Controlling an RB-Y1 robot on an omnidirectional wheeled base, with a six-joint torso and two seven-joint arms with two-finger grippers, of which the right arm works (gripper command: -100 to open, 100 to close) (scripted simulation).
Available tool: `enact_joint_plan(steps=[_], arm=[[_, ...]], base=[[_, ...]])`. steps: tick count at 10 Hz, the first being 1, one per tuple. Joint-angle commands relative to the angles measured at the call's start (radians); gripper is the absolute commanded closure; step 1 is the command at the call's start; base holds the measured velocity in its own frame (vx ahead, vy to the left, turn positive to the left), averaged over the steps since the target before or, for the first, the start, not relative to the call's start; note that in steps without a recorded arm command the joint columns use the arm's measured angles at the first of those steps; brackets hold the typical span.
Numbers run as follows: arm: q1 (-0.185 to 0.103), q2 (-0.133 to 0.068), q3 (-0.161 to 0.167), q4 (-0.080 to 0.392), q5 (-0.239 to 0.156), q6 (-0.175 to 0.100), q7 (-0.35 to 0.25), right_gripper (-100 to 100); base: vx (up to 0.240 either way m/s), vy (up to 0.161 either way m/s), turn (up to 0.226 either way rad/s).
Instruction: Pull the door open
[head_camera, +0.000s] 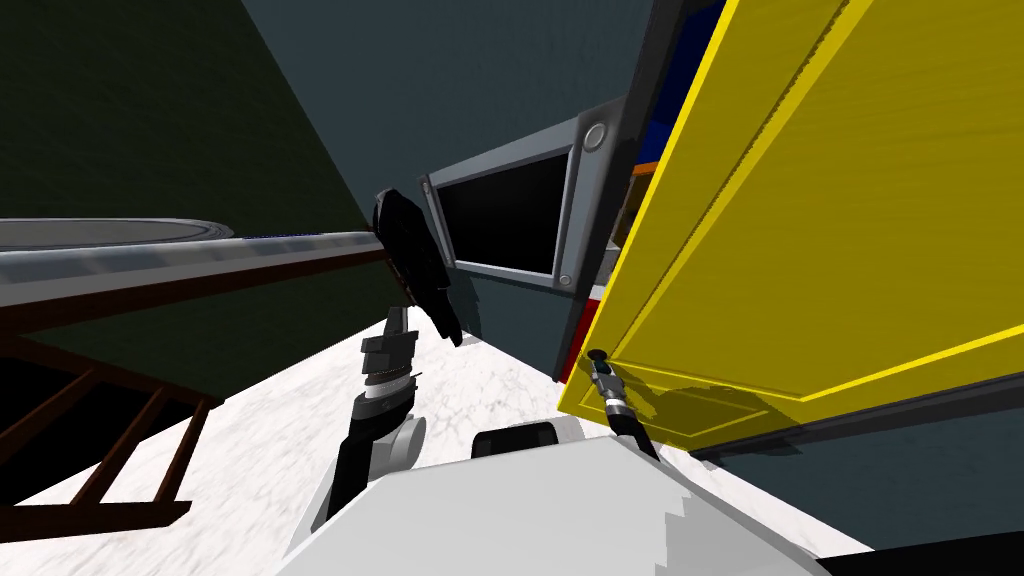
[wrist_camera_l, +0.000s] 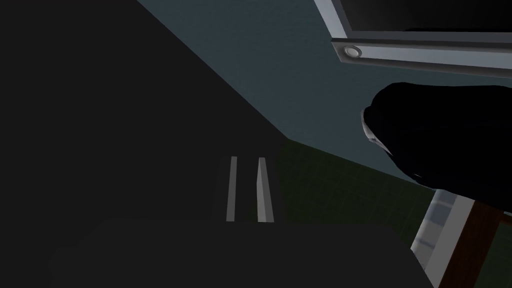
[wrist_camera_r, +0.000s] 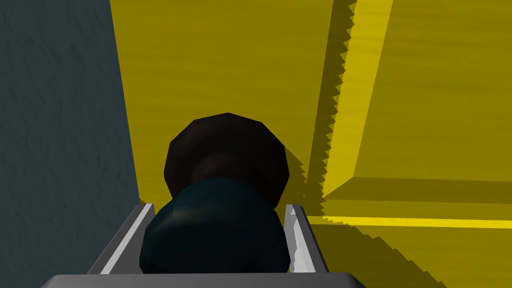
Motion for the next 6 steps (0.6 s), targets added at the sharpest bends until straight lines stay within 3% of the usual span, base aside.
enact_joint_plan(steps=[1, 2, 3, 4, 6], arm=[[0.007, -0.014, 0.022, -0.007, 0.009, -0.012, -0.027, 100], [0.011, -0.022, 0.033, -0.011, 0.013, -0.015, -0.039, 100], [0.008, -0.02, 0.024, -0.007, 0.009, -0.01, -0.029, 100], [0.022, -0.037, 0.049, -0.009, 0.021, -0.025, -0.054, 100], [0.031, -0.049, 0.066, -0.012, 0.029, -0.038, -0.07, 100]], base=[[-0.236, -0.004, 0.108], [-0.244, 0.017, 0.097], [-0.107, 0.013, 0.013], [-0.172, 0.005, 0.118], [-0.22, -0.032, 0.099]])
